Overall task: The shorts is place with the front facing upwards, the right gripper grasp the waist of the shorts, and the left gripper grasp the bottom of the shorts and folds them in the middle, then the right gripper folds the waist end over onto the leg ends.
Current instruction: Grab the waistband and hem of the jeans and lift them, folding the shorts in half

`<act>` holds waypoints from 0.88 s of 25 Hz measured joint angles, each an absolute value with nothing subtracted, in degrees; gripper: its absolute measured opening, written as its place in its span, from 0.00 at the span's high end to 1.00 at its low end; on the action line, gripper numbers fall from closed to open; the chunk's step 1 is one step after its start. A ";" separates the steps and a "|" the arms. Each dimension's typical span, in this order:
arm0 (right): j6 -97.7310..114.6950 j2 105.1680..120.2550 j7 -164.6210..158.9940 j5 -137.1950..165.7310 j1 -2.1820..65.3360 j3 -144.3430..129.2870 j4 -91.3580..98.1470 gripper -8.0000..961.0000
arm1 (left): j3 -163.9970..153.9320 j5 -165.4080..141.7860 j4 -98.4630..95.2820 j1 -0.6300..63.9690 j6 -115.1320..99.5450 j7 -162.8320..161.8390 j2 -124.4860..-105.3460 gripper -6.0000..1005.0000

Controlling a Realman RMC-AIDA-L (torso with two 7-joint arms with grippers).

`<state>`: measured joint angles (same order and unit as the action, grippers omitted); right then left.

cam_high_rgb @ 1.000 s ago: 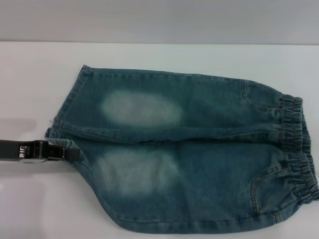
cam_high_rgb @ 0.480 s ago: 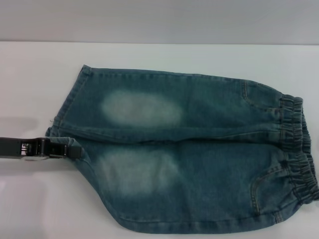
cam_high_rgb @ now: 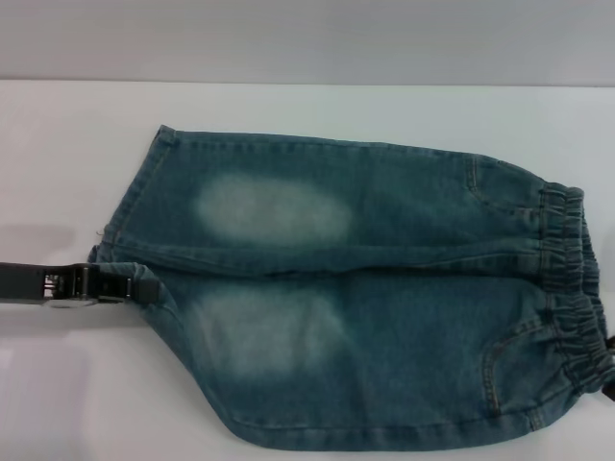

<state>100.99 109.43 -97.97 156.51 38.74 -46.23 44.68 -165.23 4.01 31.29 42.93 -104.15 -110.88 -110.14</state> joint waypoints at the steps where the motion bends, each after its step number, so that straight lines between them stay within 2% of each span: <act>1: 101.01 109.43 -97.92 156.55 38.91 -46.24 44.51 0.27 | -165.23 4.01 31.29 42.96 -104.05 -110.85 -110.16 0.90; 22: 104.80 110.21 -95.36 154.11 39.82 -46.24 44.33 0.28 | -165.23 3.98 31.20 42.98 -103.20 -110.15 -110.39 0.89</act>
<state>104.80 110.21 -95.36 154.11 39.82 -46.24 44.33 -165.23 3.98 31.20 42.98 -103.20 -110.15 -110.39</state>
